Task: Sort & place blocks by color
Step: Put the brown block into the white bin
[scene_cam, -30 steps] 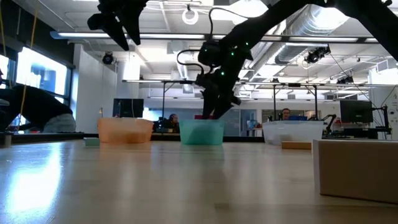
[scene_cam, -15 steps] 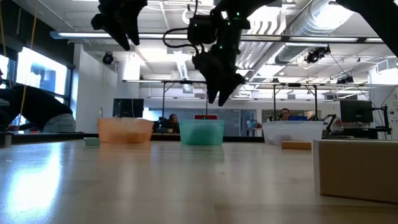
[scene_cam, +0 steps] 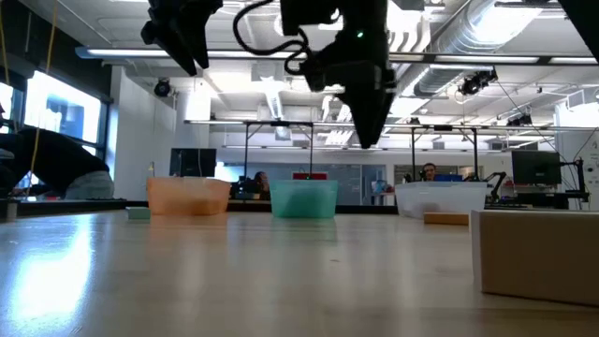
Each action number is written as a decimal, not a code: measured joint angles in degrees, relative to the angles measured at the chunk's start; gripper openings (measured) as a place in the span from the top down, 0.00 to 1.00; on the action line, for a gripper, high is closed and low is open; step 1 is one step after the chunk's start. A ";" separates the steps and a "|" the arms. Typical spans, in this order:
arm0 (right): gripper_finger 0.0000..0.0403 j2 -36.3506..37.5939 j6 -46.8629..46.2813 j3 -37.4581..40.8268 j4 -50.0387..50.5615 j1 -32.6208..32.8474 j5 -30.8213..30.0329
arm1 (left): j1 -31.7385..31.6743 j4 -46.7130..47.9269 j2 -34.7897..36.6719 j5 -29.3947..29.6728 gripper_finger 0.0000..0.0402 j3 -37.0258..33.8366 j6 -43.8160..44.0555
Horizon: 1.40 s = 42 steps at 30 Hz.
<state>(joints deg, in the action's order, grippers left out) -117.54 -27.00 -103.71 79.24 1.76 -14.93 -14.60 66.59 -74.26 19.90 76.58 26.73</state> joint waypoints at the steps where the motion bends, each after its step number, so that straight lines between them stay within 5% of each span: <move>1: 0.48 0.00 -0.84 0.01 1.43 1.28 -0.79 | 0.00 0.01 0.00 -0.01 0.47 0.00 -0.05; 14: 0.48 1.18 -16.18 0.69 10.79 14.90 -12.53 | 0.00 0.00 0.00 -0.02 0.47 0.00 -1.01; 24: 0.48 6.63 -22.76 7.26 10.94 19.13 -8.90 | 0.01 -0.04 0.00 -0.02 0.47 0.02 -1.01; 32: 0.48 21.39 -43.43 23.22 10.88 23.12 -0.56 | 0.01 -0.42 -0.02 0.00 0.47 0.02 -0.88; 42: 0.48 32.69 -64.14 28.88 10.22 30.42 7.10 | 0.01 -0.44 -0.02 0.07 0.47 0.02 -0.86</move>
<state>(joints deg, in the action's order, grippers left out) -84.85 -91.13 -74.83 89.46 32.18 -7.83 -14.59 66.15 -74.28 19.97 76.60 25.87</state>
